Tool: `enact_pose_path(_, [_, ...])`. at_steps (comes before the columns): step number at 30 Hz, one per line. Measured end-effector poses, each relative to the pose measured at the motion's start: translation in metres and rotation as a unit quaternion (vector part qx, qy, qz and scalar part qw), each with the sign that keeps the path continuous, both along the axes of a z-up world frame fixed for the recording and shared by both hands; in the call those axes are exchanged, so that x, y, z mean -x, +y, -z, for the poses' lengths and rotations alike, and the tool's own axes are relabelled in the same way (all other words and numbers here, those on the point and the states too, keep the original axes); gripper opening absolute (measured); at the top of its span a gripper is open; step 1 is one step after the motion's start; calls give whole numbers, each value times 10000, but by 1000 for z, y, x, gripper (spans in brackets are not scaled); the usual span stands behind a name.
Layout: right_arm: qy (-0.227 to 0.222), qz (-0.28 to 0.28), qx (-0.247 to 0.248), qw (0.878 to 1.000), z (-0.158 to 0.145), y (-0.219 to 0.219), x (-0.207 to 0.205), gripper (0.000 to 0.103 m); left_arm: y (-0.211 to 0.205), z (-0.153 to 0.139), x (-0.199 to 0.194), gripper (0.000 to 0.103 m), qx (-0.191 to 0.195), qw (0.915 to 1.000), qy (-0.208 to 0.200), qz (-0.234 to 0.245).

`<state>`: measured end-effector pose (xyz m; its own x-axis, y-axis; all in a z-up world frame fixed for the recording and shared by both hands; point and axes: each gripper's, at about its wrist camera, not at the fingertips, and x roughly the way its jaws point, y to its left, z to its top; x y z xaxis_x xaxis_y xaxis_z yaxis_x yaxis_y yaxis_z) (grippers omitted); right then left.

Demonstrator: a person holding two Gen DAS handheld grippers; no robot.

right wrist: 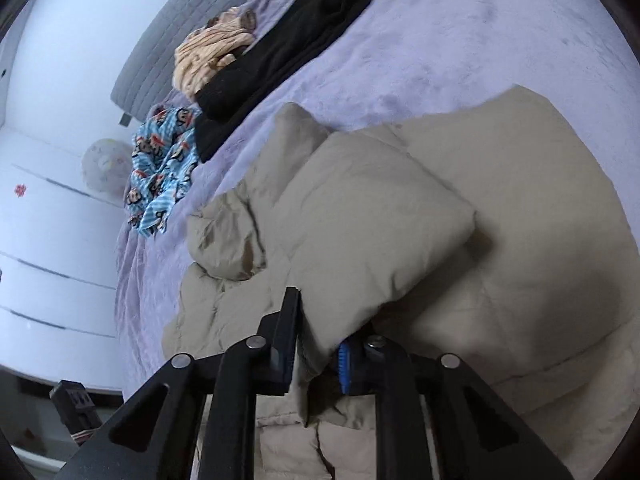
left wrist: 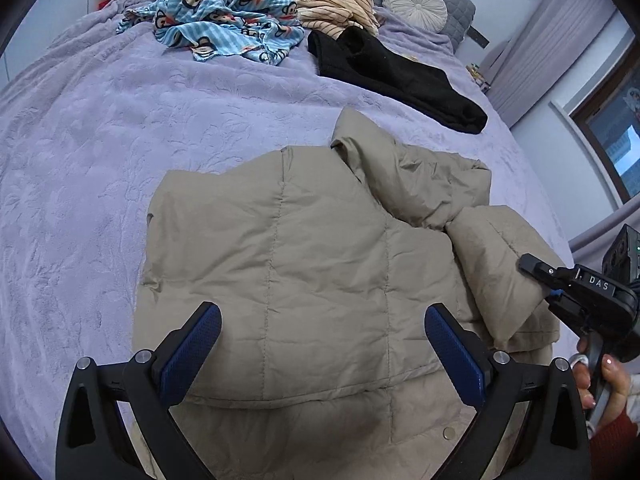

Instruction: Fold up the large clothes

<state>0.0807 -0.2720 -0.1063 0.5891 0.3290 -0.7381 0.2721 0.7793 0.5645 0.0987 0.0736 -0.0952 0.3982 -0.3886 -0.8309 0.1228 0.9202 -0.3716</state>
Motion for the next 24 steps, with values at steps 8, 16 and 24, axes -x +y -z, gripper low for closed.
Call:
enact_pose_path(8, [170, -2505, 2045, 9461, 12, 145, -8, 50, 12, 11, -8, 102, 1080, 9928, 510, -35])
enact_pose_path(16, [443, -2112, 1844, 9589, 14, 98, 35, 65, -39, 32, -24, 102, 1390, 9858, 837, 421])
enact_pose_path(24, [802, -835, 807, 9900, 29, -14, 79, 65, -94, 61, -46, 47, 745, 9868, 1340, 513])
